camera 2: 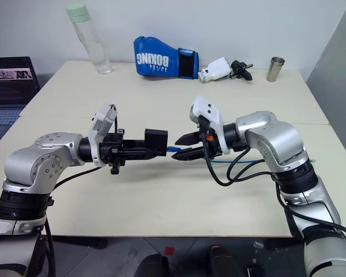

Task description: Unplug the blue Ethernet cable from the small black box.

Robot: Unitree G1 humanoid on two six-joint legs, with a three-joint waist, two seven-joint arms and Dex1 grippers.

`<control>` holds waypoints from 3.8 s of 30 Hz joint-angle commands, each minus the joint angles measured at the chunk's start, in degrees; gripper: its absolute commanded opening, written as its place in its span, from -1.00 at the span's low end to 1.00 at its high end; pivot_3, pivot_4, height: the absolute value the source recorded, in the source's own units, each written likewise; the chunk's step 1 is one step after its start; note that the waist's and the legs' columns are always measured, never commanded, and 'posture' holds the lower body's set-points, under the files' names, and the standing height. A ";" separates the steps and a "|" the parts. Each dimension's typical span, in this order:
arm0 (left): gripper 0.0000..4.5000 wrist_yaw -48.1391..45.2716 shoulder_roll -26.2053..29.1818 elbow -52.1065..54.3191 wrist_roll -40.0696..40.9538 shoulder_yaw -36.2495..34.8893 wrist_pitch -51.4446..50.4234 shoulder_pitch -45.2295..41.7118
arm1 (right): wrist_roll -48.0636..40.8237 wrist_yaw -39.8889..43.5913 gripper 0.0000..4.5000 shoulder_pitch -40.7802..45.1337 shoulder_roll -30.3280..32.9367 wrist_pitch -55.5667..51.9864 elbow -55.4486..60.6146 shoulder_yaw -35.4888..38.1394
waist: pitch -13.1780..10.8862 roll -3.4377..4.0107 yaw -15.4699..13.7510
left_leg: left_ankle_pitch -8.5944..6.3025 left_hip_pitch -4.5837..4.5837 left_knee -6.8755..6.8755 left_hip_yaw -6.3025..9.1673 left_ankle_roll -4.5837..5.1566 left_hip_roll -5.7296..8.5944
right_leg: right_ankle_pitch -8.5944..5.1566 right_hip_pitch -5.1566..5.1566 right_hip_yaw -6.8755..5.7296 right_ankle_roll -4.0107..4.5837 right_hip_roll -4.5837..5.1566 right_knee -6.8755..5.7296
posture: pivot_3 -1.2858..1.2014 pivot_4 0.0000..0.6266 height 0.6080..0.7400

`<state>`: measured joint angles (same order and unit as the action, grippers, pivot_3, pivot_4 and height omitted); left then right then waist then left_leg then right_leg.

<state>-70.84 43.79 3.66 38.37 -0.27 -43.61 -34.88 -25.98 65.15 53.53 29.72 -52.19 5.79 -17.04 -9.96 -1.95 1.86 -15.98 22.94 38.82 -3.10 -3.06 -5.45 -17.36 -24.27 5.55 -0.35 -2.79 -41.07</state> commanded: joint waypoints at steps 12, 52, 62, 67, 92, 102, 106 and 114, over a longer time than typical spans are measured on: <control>-0.64 -1.32 2.08 4.43 0.20 -0.54 0.32 -0.91 | -0.36 5.47 0.01 6.34 -1.33 1.81 -6.69 -1.65 | -0.01 0.01 0.01 | 0.00 0.00 -0.01 -0.01 0.00 -0.01 | 0.00 -0.03 0.00 0.00 0.00 0.00 | 0.03 -0.52 1.00; -0.64 -4.77 4.14 5.71 -0.05 0.22 1.02 0.25 | 0.59 11.21 -0.99 9.08 -1.63 2.58 -11.56 -3.70 | -0.01 0.02 0.02 | 0.00 0.01 -0.02 -0.02 0.00 -0.01 | 0.00 -0.06 0.00 0.01 -0.01 0.00 | 0.03 -0.52 1.00; -0.64 -2.93 5.53 4.06 0.33 -3.25 0.34 1.37 | 2.91 9.78 -0.99 2.94 3.75 1.28 -12.16 -3.69 | -0.02 0.01 -0.14 | 0.00 0.01 -0.03 -0.02 0.01 -0.01 | -0.01 -0.05 0.00 0.02 -0.01 0.05 | 0.03 -0.52 1.00; -0.64 -1.22 5.83 4.67 0.80 -4.85 -0.28 3.30 | 6.40 4.32 -0.99 -0.67 5.36 4.06 -14.72 -1.79 | -0.03 0.00 0.04 | -0.01 0.05 -0.03 -0.04 0.01 -0.01 | -0.01 -0.08 0.02 0.01 0.01 0.05 | 0.03 -0.52 1.00; -0.64 8.18 2.91 6.60 2.16 -7.13 -1.13 7.76 | 14.63 -32.62 0.43 5.68 -9.53 14.41 -43.92 18.25 | -0.04 0.00 1.26 | 0.01 0.05 -0.11 -0.11 -0.02 -0.02 | 0.00 -0.10 0.10 0.01 0.02 0.05 | 0.03 -0.52 1.00; -0.64 16.95 -0.46 2.43 -2.78 -9.66 4.33 8.77 | 15.13 -22.42 1.00 1.36 -7.61 20.78 -30.65 13.68 | -0.06 0.04 1.34 | 0.01 0.05 -0.13 -0.10 -0.02 -0.02 | 0.00 -0.10 0.09 0.01 0.02 0.06 | 0.03 -0.52 1.00; -0.64 26.43 -4.28 -2.03 -8.96 -11.18 10.72 9.22 | 11.85 -13.73 1.00 -4.38 -6.55 20.61 -15.35 9.61 | -0.06 0.04 1.23 | 0.01 0.05 -0.14 -0.07 -0.02 -0.05 | 0.00 -0.09 0.07 0.01 0.02 0.06 | 0.03 -0.52 1.00; -0.64 39.27 -11.95 -13.64 -18.65 -12.89 26.03 10.95 | 10.88 -9.72 1.00 -8.21 -7.69 19.41 -4.27 2.62 | -0.04 0.02 1.00 | 0.01 0.03 -0.06 -0.05 -0.02 -0.04 | 0.01 -0.06 0.03 0.00 0.06 -0.02 | 0.03 -0.52 1.00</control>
<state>-32.63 31.91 -10.10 20.77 -11.76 -20.76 -23.56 -14.72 55.73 44.68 22.32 -33.05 -0.09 -14.57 -10.00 -1.93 2.86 -15.97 22.95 38.77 -3.15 -3.08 -5.47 -17.35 -24.29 5.58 -0.36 -2.72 -41.09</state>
